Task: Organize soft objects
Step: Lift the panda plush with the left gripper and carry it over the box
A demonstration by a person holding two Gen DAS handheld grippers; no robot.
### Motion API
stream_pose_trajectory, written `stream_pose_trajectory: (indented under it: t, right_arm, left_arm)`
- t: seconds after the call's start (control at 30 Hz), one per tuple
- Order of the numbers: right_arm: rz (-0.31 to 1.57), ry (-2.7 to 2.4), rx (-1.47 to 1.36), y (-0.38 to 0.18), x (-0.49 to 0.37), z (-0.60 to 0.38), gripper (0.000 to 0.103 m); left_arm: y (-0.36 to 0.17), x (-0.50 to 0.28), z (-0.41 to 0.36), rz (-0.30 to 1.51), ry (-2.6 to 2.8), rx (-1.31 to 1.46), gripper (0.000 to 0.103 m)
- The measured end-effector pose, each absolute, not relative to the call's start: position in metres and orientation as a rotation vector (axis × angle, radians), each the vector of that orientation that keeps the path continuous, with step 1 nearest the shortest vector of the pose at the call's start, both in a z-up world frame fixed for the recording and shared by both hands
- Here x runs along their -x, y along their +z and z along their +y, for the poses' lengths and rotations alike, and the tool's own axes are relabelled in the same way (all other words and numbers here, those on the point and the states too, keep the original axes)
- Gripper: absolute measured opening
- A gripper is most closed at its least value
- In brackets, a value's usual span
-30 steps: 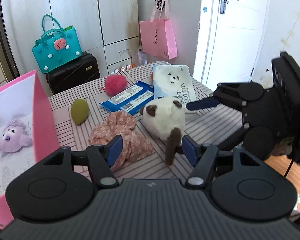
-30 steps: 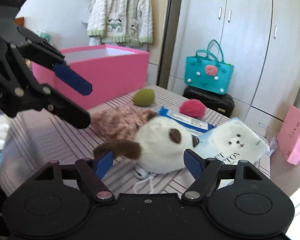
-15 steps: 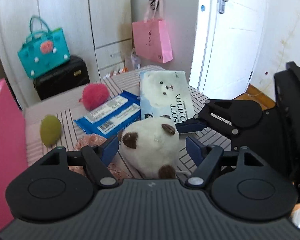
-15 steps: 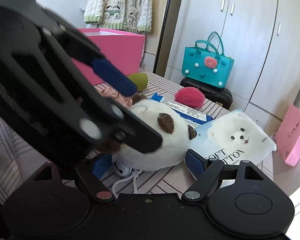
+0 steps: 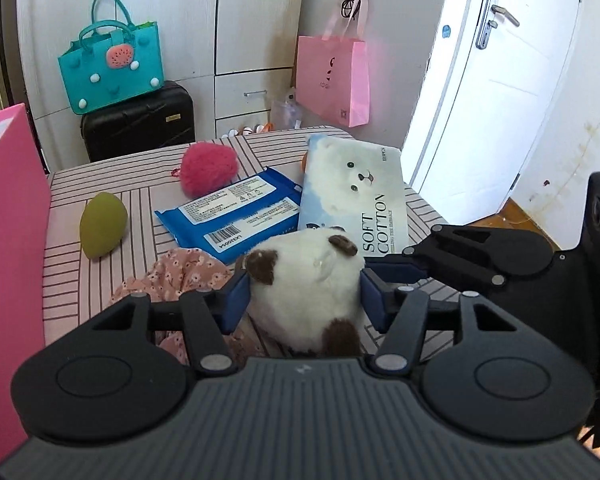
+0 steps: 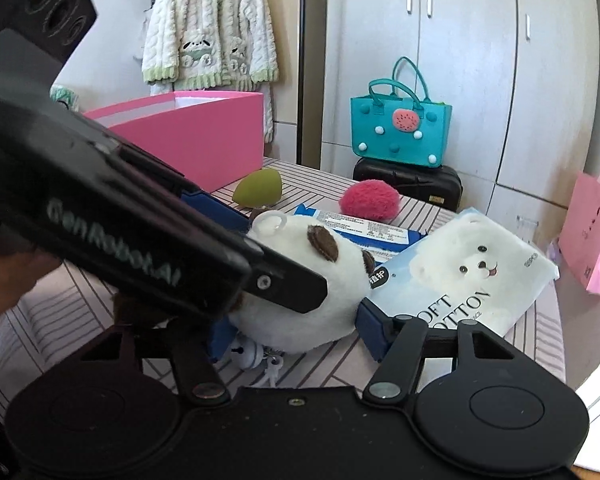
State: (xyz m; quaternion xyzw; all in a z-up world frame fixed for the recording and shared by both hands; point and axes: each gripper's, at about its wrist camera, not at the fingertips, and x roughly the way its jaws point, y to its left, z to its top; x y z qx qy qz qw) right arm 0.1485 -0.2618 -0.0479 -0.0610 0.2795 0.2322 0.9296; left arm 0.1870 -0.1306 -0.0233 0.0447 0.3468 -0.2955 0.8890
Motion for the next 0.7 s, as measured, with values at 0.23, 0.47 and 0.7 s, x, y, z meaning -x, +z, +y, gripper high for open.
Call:
stream_pose_trajectory:
  t: [0.23, 0.47, 0.7]
  right_arm:
    - [0.585, 0.476, 0.079, -0.038, -0.141, -0.260, 0.067]
    - [0.675, 0.477, -0.026, -0.014, -0.142, -0.251, 0.067]
    - [0.729, 0.489, -0.034, 0.012, -0.137, -0.231, 0.067]
  left_arm:
    - [-0.012, -0.182, -0.118, 0.743, -0.630, -0.029, 0.051]
    - [0.009, -0.178, -0.103, 0.789, -0.608, 0.005, 0.050]
    - [0.026, -0.168, -0.078, 0.796, -0.630, 0.039, 0.050]
